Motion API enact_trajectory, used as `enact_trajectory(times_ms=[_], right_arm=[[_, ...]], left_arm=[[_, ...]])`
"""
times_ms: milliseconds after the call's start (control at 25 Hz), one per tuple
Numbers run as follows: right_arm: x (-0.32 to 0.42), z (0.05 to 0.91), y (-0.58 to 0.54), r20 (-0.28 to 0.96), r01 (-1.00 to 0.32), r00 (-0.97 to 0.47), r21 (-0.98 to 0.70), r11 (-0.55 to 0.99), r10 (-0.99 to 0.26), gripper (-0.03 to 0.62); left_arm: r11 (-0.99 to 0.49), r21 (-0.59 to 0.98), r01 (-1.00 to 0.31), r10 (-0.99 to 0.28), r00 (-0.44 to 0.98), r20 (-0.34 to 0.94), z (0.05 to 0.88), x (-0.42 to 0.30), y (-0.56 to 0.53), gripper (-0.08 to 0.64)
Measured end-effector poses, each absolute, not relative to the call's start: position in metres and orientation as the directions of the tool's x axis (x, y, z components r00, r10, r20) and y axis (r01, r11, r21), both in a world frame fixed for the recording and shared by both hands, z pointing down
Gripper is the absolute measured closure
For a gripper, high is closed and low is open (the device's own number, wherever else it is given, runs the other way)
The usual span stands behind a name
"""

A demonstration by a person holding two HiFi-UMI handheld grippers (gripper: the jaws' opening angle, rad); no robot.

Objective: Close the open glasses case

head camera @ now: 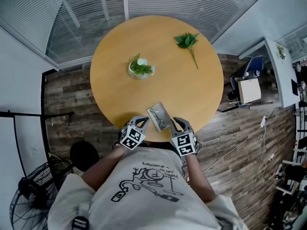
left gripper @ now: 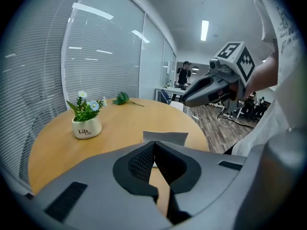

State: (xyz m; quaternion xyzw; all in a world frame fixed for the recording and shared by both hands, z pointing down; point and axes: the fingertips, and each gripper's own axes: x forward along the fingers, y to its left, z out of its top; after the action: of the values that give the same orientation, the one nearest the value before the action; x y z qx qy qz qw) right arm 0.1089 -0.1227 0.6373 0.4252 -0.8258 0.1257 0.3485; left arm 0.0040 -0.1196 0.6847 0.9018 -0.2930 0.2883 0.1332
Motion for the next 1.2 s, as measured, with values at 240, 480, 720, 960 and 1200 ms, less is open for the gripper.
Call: enact_trajectory(times_ms=[240, 480, 720, 960, 1200], right_arm=[[0.115, 0.658, -0.129, 0.706, -0.787, -0.400, 0.062, 0.614, -0.584, 0.537], [0.119, 0.673, -0.130, 0.725, -0.788, -0.406, 0.031, 0.615, -0.557, 0.534], [0.120, 0.692, -0.132, 0.739, -0.792, -0.418, -0.012, 0.610, -0.528, 0.531], [0.123, 0.711, -0.135, 0.761, -0.792, -0.426, -0.053, 0.608, -0.489, 0.529], [0.124, 0.726, -0.135, 0.778, -0.792, -0.435, -0.091, 0.603, -0.454, 0.529]], left_arm=[[-0.800, 0.079, -0.595, -0.425, 0.655, 0.626, 0.702, 0.009, -0.125, 0.540], [-0.808, 0.081, -0.584, -0.399, 0.642, 0.655, 0.722, 0.014, -0.125, 0.540], [-0.815, 0.082, -0.574, -0.369, 0.623, 0.689, 0.743, 0.014, -0.125, 0.540], [-0.822, 0.088, -0.563, -0.343, 0.612, 0.713, 0.757, 0.018, -0.127, 0.540], [-0.833, 0.091, -0.545, -0.316, 0.604, 0.732, 0.769, 0.023, -0.127, 0.540]])
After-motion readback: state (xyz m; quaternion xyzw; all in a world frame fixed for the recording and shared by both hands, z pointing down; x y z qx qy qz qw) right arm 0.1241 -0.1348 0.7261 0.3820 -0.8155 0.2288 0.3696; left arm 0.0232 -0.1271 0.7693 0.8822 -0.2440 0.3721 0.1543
